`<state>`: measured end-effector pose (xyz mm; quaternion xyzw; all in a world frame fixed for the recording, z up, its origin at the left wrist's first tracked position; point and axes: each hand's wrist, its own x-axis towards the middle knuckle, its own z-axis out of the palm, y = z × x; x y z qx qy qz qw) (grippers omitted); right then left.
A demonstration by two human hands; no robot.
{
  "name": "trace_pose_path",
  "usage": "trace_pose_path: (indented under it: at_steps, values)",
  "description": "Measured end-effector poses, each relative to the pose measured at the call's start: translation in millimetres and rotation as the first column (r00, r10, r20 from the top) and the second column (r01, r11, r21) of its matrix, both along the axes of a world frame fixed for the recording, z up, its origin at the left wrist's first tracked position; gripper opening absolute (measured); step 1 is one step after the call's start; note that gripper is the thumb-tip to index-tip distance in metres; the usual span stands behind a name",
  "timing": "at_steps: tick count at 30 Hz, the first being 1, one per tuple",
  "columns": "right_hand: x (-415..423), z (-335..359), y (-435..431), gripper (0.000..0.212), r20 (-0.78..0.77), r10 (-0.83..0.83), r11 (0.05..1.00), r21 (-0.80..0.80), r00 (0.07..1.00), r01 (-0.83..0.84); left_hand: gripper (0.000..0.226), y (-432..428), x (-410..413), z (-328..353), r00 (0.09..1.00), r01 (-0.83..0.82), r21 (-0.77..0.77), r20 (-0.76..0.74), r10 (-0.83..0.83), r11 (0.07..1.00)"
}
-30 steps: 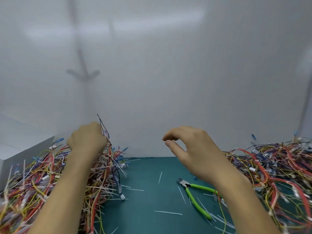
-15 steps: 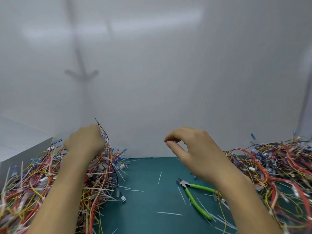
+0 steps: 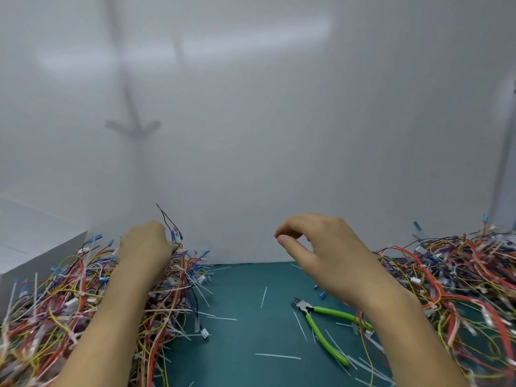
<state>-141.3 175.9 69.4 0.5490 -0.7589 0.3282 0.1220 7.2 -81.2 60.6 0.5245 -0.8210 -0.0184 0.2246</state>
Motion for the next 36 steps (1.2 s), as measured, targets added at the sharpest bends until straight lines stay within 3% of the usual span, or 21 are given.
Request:
trace_pose_path:
  at_steps: [7, 11, 13, 15, 17, 25, 27, 30, 34, 36]
  values:
    - [0.2, -0.7, -0.2, 0.019, 0.004, 0.000, 1.000, 0.020, 1.000, 0.000, 0.041, -4.9, 2.4, 2.2, 0.996, 0.065, 0.042, 0.060, -0.068, 0.997]
    - [1.1, -1.7, -2.0, 0.019, 0.008, 0.003, 1.000, 0.030, 1.000, -0.003, 0.054, -0.9, 5.8, 2.5, 0.990, 0.097, 0.020, -0.108, -0.095, 0.995]
    - [1.2, -2.1, -3.1, 0.019, 0.006, 0.000, 0.999, 0.035, 1.000, 0.000, 0.045, 3.8, 8.1, 7.8, 0.978, 0.126, 0.061, -0.176, -0.113, 0.990]
    - [1.2, -2.5, -3.9, 0.019, 0.003, -0.003, 0.999, 0.044, 1.000, 0.003, 0.017, 9.9, 10.0, 17.0, 0.971, 0.150, 0.073, -0.197, -0.133, 0.986]
    - [0.9, -3.1, -4.1, 0.019, 0.001, -0.007, 0.998, 0.055, 1.000, 0.007, 0.004, 17.3, 11.2, 28.6, 0.976, 0.131, 0.022, -0.179, -0.125, 0.991]
    - [0.0, -3.8, -5.6, 0.019, -0.004, -0.010, 0.998, 0.069, 1.000, 0.010, 0.022, 18.9, 19.2, 59.1, 0.981, 0.018, -0.242, -0.181, -0.063, 0.970]
    - [0.5, -4.2, -5.9, 0.019, -0.003, -0.010, 0.997, 0.078, 1.000, 0.010, 0.024, 16.7, 20.2, 58.2, 0.993, 0.023, -0.234, -0.105, -0.049, 0.972]
    - [2.0, -4.7, -5.6, 0.020, -0.001, -0.010, 0.995, 0.097, 1.000, 0.010, 0.023, 20.1, 13.4, 45.9, 0.988, 0.041, -0.161, 0.152, -0.017, 0.986]
    - [2.2, -4.5, -5.3, 0.020, 0.005, -0.012, 0.994, 0.105, 1.000, 0.012, 0.028, 28.1, -11.8, 12.6, 0.873, 0.185, -0.182, 0.481, -0.077, 0.966]
    - [2.0, -4.6, -5.2, 0.021, 0.012, -0.014, 0.994, 0.113, 1.000, 0.012, 0.028, 33.0, -24.6, -2.5, 0.801, 0.211, -0.234, 0.598, -0.031, 0.949]
